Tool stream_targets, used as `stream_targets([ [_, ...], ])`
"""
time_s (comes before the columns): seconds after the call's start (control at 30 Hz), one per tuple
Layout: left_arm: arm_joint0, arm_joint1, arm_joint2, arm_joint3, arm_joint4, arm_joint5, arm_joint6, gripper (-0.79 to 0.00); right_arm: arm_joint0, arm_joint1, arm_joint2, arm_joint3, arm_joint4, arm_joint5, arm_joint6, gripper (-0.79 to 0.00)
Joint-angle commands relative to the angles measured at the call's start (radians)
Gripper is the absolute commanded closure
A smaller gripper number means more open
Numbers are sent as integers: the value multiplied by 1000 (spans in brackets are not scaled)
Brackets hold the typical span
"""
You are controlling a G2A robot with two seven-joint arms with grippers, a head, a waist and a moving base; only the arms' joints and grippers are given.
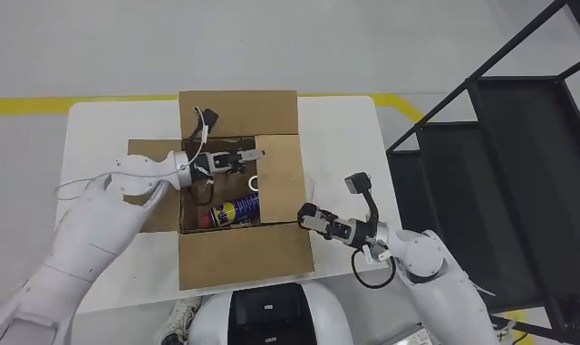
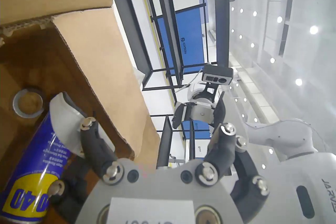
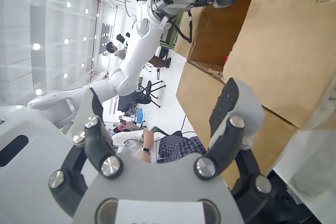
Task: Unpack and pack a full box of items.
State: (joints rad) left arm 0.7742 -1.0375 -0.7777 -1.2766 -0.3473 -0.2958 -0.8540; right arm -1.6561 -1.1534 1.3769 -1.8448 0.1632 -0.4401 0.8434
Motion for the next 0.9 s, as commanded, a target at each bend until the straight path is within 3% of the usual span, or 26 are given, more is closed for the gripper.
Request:
stream_targets([
  [0.0,-22,-19,29,37,1,-10,20,-785,5,1,-3,6,7,-5,7,-785],
  [0.2,-77,-77,100,131,-6,-21,70,-785,5,6,-17,6,12,-8,24,-785],
  [0.33,-104,-107,106,162,-94,-29,58,-785,5,10,-28,-5,11,-1,47,-785],
  [0.47,-107,-117,66,160,-237,-100,-25,-785,9,14,-41,-13,12,8,78,-785],
  [0.57,-104,-118,36,150,-334,-88,-102,-785,17,16,-58,-11,19,17,103,-785],
  [0.87,-101,-147,73,100,-329,-26,-162,-785,77,15,-154,32,26,56,168,-785],
])
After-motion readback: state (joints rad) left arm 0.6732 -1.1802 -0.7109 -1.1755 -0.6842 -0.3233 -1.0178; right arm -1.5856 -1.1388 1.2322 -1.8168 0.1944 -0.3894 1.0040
